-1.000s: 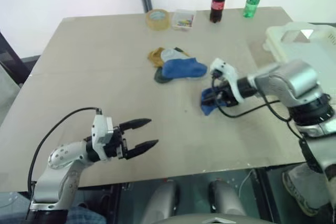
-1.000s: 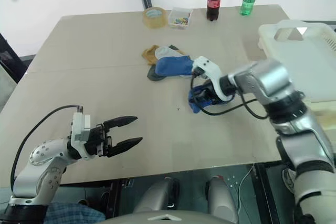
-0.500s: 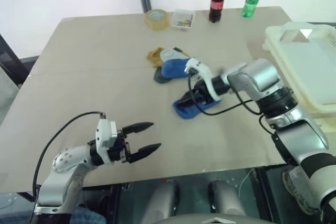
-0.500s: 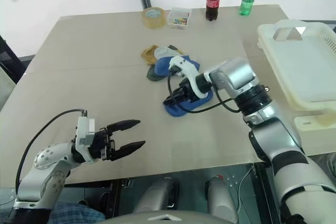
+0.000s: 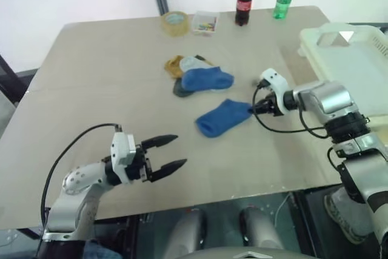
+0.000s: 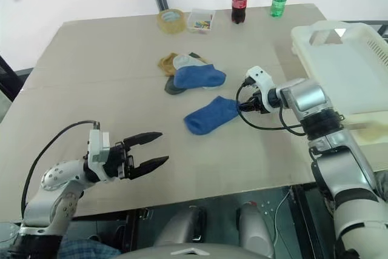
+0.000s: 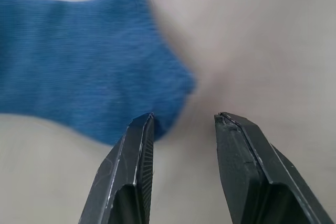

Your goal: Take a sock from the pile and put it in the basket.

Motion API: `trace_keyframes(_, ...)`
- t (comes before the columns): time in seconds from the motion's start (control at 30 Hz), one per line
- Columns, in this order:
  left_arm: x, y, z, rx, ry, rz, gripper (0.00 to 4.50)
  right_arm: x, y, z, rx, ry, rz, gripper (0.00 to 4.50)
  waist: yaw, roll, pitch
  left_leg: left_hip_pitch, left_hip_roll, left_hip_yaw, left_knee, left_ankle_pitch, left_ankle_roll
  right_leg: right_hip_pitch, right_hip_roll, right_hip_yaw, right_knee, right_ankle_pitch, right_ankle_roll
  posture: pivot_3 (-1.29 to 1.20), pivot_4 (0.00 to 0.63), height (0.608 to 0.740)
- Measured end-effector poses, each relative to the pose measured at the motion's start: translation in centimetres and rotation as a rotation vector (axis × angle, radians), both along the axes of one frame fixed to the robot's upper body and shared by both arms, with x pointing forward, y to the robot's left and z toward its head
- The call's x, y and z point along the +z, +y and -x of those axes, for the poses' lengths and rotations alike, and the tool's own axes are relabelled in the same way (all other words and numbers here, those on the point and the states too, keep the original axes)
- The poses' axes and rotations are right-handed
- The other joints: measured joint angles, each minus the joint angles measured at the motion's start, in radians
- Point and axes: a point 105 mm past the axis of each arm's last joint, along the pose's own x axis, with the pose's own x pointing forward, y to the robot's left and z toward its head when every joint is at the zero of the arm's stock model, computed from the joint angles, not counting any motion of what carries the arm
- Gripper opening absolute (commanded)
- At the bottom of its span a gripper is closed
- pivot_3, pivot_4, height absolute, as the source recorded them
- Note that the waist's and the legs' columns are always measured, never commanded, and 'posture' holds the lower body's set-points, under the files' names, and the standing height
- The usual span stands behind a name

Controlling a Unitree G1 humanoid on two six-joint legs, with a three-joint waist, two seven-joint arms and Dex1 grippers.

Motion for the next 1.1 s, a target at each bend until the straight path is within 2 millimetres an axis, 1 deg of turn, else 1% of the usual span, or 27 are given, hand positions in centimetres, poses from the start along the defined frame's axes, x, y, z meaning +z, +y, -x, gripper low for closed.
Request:
trace_keyframes(0.07,-0.2,0.2,-0.1,0.002,0.01,0.001,3.69,0.2,0.2,0.0,-0.023,0.024,-0.064,1.84,0.001,0.0,0.0,0.0,0.0,0.0,0.0,0.0,0.0,0.0,0.0,0.0,0.0,0.0,0.0,0.0,0.15,0.74)
trace_keyframes(0.1,-0.3,0.2,-0.1,0.002,0.014,0.001,3.69,0.3,0.3,0.1,-0.033,0.042,-0.094,1.61,0.001,0.0,0.0,0.0,0.0,0.0,0.0,0.0,0.0,0.0,0.0,0.0,0.0,0.0,0.0,0.0,0.15,0.74)
trace_keyframes(0.13,-0.4,0.2,0.0,-0.004,0.018,0.001,3.69,0.4,0.6,0.3,-0.037,0.066,-0.136,1.3,0.001,0.0,0.0,0.0,0.0,0.0,0.0,0.0,0.0,0.0,0.0,0.0,0.0,0.0,0.0,0.0,0.15,0.74)
trace_keyframes(0.17,-0.4,0.2,0.0,-0.007,0.019,0.001,3.69,0.2,0.7,0.6,-0.038,0.077,-0.146,0.82,0.002,0.0,0.0,0.0,0.0,0.0,0.0,0.0,0.0,0.0,0.0,0.0,0.0,0.0,0.0,0.0,0.15,0.74)
trace_keyframes(0.2,-0.4,0.2,-0.1,-0.008,0.022,0.002,3.69,-0.2,0.8,1.1,-0.035,0.1,-0.165,0.5,0.003,0.0,0.0,0.0,0.0,-0.001,0.0,0.0,0.001,0.0,0.0,-0.001,0.0,0.0,0.0,0.0,0.15,0.74)
trace_keyframes(0.23,-0.5,0.3,-0.1,-0.008,0.024,0.002,3.69,-0.6,0.9,1.4,-0.034,0.119,-0.172,0.06,0.004,0.0,0.0,0.0,0.0,-0.001,0.0,0.0,0.001,0.0,0.0,-0.001,0.0,0.0,0.0,0.0,0.15,0.74)
trace_keyframes(0.27,-0.6,0.3,0.0,-0.01,0.028,0.002,3.69,-1.1,1.2,2.2,-0.023,0.147,-0.193,0.02,0.005,0.0,0.0,0.0,0.0,-0.001,0.0,0.0,0.001,0.0,0.0,-0.001,0.0,0.0,0.0,0.0,0.15,0.74)
trace_keyframes(0.37,-0.6,0.3,-0.1,-0.013,0.027,0.001,3.69,-1.0,1.6,3.1,-0.003,0.167,-0.215,0.02,0.003,0.0,0.0,0.0,0.0,-0.001,0.0,-0.001,0.002,0.001,0.0,-0.001,0.0,0.0,0.0,0.0,0.15,0.74)
trace_keyframes(0.4,-0.7,0.3,-0.1,-0.016,0.031,0.002,3.69,-1.0,1.9,3.9,0.01,0.182,-0.232,0.02,0.002,0.0,0.0,0.0,0.0,-0.001,0.0,-0.001,0.002,0.001,0.0,-0.001,0.0,0.0,0.0,0.0,0.15,0.74)
trace_keyframes(0.47,-0.7,0.4,-0.1,-0.017,0.033,0.002,3.69,-1.1,1.9,4.3,0.008,0.188,-0.236,0.02,0.003,0.0,0.0,0.0,0.0,-0.001,0.0,-0.001,0.002,0.0,0.0,-0.001,0.0,0.0,0.0,0.0,0.15,0.74)
trace_keyframes(0.5,-0.8,0.4,-0.1,-0.015,0.035,0.002,3.69,-1.5,1.7,5.0,0.003,0.2,-0.244,0.02,0.005,0.0,0.0,0.0,0.0,-0.002,0.0,-0.001,0.002,0.001,0.0,-0.001,0.0,0.0,0.0,0.0,0.15,0.74)
trace_keyframes(0.53,-0.8,0.4,-0.1,-0.013,0.037,0.002,3.69,-1.7,1.7,5.4,0.0,0.211,-0.247,0.02,0.005,0.0,0.0,0.0,0.0,-0.002,0.0,-0.001,0.002,0.001,-0.001,-0.001,0.0,0.0,0.0,0.0,0.15,0.74)
trace_keyframes(0.6,-0.8,0.4,-0.1,-0.014,0.037,0.001,3.69,-1.9,1.1,6.9,-0.012,0.243,-0.272,0.02,0.011,0.0,0.0,0.0,0.0,-0.002,0.0,-0.001,0.002,0.001,-0.001,-0.002,0.0,0.0,0.0,0.0,0.15,0.74)
trace_keyframes(0.63,-1.0,0.5,0.0,-0.01,0.044,0.001,3.69,-2.0,0.4,8.0,-0.035,0.269,-0.292,0.02,0.014,0.0,0.0,-0.001,-0.001,-0.002,0.0,-0.001,0.002,0.001,-0.001,-0.002,-0.001,0.0,0.0,0.0,0.15,0.74)
trace_keyframes(0.8,-1.0,0.5,0.1,-0.009,0.047,0.001,3.69,-1.3,-1.4,9.3,-0.117,0.272,-0.326,0.02,0.013,0.0,0.0,0.002,0.0,-0.002,0.0,-0.002,0.004,0.003,-0.001,-0.002,0.0,0.0,0.0,0.0,0.15,0.74)
trace_keyframes(0.83,-1.1,0.5,0.1,-0.009,0.048,0.001,3.69,-1.3,-1.8,9.6,-0.135,0.273,-0.33,0.43,0.013,0.0,0.0,0.002,0.0,-0.002,0.001,-0.002,0.004,0.003,0.0,-0.002,0.0,0.0,0.0,0.0,0.15,0.74)
trace_keyframes(0.87,-1.1,0.6,0.1,-0.008,0.048,0.001,3.69,-1.4,-1.8,9.6,-0.138,0.273,-0.331,0.56,0.013,0.0,0.0,0.002,0.0,-0.002,0.001,-0.002,0.004,0.003,0.0,-0.002,0.0,0.0,0.0,0.0,0.15,0.74)
trace_keyframes(0.9,-1.0,0.5,0.1,-0.009,0.047,0.001,3.69,-1.4,-1.9,9.9,-0.141,0.277,-0.328,0.78,0.011,0.0,0.0,0.002,0.0,-0.002,0.001,-0.002,0.004,0.003,-0.001,-0.001,0.0,0.0,0.0,0.0,0.15,0.74)
trace_keyframes(1.0,-1.0,0.5,0.0,-0.008,0.045,0.001,3.69,-1.5,-2.7,10.5,-0.143,0.266,-0.291,2.11,0.012,0.0,0.0,0.002,-0.001,-0.001,0.001,-0.002,0.004,0.003,-0.001,-0.001,0.0,0.0,0.0,0.0,0.15,0.74)
trace_keyframes(1.03,-1.0,0.6,0.0,-0.007,0.046,0.001,3.69,-1.3,-3.1,10.5,-0.149,0.254,-0.276,2.8,0.013,0.0,0.0,0.002,-0.001,-0.001,0.001,-0.002,0.004,0.003,-0.001,-0.001,0.0,0.0,0.0,0.0,0.15,0.74)
trace_keyframes(1.07,-1.0,0.6,0.0,-0.007,0.046,0.001,3.69,-1.2,-3.2,10.5,-0.15,0.249,-0.271,2.89,0.013,0.0,0.0,0.002,-0.001,-0.001,0.001,-0.002,0.004,0.003,-0.001,-0.001,0.0,0.0,0.0,0.0,0.15,0.74)
trace_keyframes(1.1,-0.9,0.6,0.0,-0.006,0.046,0.001,3.69,-0.9,-3.7,10.5,-0.142,0.227,-0.245,2.89,0.013,0.0,0.0,0.002,-0.001,-0.001,0.001,-0.002,0.004,0.003,-0.001,-0.001,0.0,0.0,0.0,0.0,0.15,0.74)
